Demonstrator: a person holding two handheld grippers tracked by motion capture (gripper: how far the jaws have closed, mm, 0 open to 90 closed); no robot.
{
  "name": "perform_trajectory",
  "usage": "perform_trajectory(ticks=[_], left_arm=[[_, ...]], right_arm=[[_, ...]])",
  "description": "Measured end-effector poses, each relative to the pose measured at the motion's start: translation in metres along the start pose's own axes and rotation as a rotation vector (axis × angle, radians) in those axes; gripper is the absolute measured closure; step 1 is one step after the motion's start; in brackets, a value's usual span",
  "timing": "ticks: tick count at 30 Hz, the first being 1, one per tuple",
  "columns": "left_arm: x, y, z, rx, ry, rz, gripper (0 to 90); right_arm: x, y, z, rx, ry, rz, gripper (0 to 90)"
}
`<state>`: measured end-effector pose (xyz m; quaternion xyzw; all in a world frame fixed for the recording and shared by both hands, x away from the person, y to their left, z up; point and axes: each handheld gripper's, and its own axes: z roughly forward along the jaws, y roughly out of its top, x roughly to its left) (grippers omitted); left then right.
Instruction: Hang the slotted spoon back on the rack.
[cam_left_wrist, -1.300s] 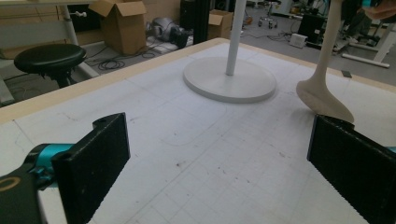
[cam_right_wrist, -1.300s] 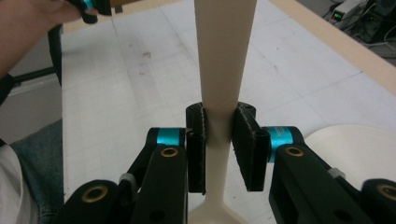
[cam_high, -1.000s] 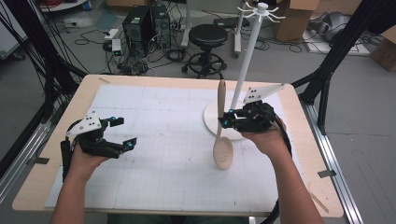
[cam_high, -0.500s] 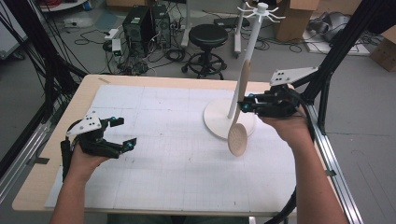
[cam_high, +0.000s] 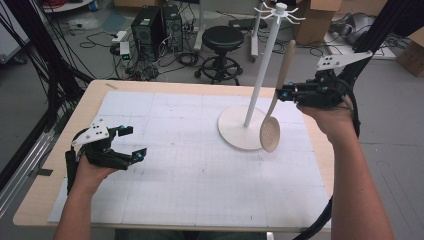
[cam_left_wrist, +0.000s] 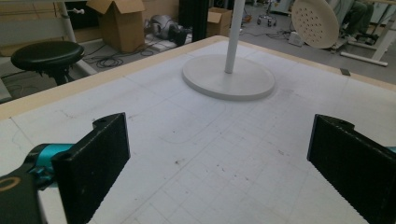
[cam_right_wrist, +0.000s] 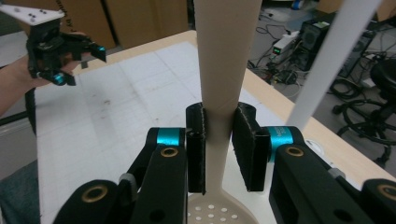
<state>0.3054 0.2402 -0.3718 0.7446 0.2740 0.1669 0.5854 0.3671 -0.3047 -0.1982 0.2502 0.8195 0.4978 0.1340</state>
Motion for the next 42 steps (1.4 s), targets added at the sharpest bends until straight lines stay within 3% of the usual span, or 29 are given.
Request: perform_trajectory(ticks=[9,20,42], left_arm=[[0.001,-0.001,0.0,-0.003,0.0,-0.005,6.4],[0.001,0.0,-0.001,-0.007,-0.001,-0.005,6.4],[0.001,0.0,-0.001,-0.008,-0.002,-0.008,6.4]], right_arm=[[-0.026,0.014,-0.012,0.02,-0.074,0.052,75.0],[-0.047,0.022,-0.01,0.043,-0.117,0.103,75.0],[-0.045,0.032,0.009,0.076,-0.109,0.084,75.0]])
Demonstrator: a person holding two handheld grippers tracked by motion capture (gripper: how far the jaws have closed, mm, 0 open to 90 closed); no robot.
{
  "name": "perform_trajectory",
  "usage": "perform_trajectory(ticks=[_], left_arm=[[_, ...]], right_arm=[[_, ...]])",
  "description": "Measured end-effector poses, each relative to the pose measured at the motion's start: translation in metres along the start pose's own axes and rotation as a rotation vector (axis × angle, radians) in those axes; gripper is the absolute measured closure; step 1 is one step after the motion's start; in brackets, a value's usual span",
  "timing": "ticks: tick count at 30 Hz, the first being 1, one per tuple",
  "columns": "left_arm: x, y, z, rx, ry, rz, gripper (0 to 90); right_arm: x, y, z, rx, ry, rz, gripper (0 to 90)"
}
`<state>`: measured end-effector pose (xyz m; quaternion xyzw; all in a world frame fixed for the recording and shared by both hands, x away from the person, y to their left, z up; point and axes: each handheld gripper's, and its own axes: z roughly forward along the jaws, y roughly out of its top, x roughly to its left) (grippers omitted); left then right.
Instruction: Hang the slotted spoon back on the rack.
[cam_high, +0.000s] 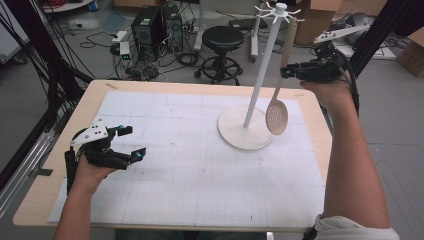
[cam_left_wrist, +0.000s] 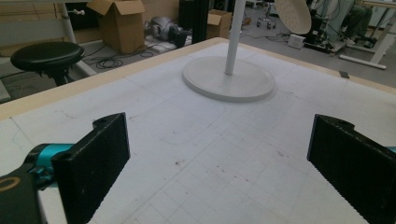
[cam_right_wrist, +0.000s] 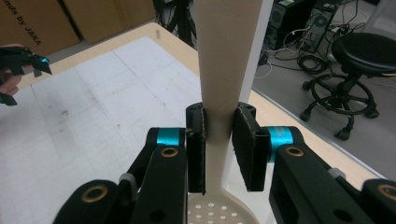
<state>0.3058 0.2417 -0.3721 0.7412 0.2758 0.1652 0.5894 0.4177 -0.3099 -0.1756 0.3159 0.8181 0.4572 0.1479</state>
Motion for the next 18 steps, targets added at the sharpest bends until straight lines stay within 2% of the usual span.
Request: perform_trajectory(ticks=[15,18], left_arm=[[-0.0002,0.0,0.0,-0.001,-0.001,0.0,6.4],[-0.0003,0.0,0.0001,-0.002,-0.001,-0.001,6.4]], right_arm=[[-0.0027,0.0027,0.0067,0.031,-0.011,0.026,74.9],[-0.0034,0.0021,0.0093,0.03,-0.012,0.047,70.4]])
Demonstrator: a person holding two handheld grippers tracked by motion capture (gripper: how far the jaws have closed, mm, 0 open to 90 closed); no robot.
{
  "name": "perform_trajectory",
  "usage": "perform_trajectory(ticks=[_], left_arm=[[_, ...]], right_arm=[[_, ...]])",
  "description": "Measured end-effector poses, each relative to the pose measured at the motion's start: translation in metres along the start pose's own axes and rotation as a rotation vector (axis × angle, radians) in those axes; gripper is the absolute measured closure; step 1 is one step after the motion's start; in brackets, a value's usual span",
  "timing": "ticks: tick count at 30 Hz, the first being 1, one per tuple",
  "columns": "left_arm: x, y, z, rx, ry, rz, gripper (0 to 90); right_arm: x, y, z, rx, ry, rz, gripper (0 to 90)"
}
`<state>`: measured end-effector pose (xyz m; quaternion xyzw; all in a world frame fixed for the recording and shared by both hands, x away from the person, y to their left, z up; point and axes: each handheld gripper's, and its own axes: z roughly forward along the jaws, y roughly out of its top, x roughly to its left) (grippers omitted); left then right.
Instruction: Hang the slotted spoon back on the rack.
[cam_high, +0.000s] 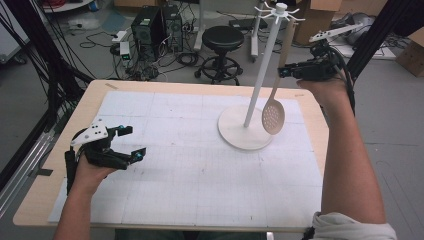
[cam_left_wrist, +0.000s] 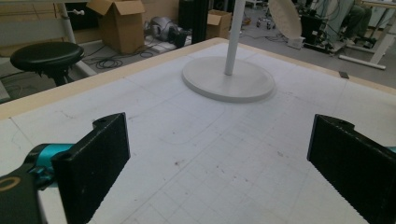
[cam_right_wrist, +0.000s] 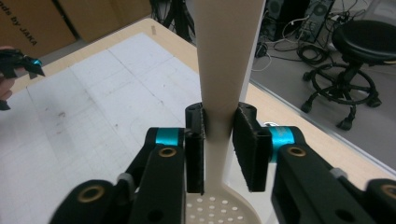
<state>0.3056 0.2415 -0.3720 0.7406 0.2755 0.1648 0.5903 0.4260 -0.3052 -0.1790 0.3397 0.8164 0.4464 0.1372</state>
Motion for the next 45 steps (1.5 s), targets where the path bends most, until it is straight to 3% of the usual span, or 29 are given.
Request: perform_trajectory(ticks=[4,15,24,45], left_arm=[[0.0,0.0,0.0,0.001,-0.002,0.001,6.4],[-0.001,0.0,0.001,0.002,-0.004,-0.001,6.4],[-0.001,-0.001,0.001,0.004,-0.002,-0.002,6.4],[0.002,-0.002,0.0,0.002,-0.004,-0.011,6.4]], right_arm=[[0.001,-0.002,-0.002,-0.053,-0.014,0.014,59.0],[0.013,-0.017,-0.008,-0.074,-0.014,-0.006,51.1],[0.026,-0.027,-0.01,-0.101,0.025,-0.037,44.4],[0.068,-0.065,0.02,-0.14,0.119,-0.094,29.5]])
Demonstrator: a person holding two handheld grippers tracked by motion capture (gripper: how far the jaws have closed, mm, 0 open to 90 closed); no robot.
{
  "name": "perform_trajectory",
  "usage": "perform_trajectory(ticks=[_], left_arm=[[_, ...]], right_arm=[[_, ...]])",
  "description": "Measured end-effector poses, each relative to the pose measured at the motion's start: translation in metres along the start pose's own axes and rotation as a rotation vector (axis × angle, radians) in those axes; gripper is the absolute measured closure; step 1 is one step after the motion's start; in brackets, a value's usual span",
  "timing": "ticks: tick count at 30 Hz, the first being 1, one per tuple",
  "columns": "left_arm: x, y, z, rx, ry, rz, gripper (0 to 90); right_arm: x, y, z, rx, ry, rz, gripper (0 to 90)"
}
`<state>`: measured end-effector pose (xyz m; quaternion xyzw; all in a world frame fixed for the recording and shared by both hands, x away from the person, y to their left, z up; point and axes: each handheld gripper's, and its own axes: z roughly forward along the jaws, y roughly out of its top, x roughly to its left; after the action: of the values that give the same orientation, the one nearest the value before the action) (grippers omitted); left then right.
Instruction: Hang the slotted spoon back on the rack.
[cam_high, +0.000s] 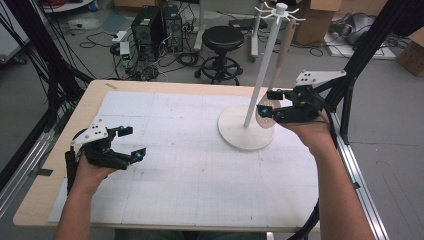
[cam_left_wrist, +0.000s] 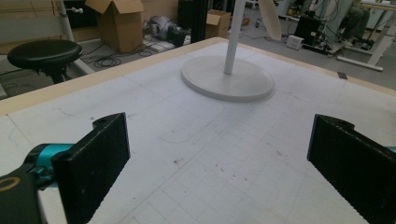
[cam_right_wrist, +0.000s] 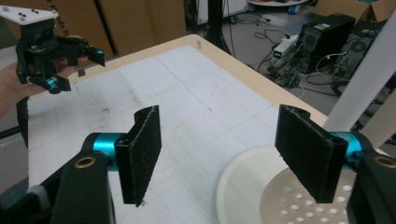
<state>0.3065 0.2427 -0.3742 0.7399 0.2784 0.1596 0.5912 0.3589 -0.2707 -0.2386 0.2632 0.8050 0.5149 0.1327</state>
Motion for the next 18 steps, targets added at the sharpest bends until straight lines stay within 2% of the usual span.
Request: perform_trajectory(ticks=[13,18], left_arm=[[0.003,-0.003,-0.001,0.001,-0.002,-0.012,6.4],[0.002,-0.004,0.002,0.011,-0.011,-0.01,6.4]], right_arm=[[0.007,-0.038,0.008,-0.051,0.026,0.038,22.2],[0.009,-0.059,0.014,-0.085,0.028,0.063,20.0]])
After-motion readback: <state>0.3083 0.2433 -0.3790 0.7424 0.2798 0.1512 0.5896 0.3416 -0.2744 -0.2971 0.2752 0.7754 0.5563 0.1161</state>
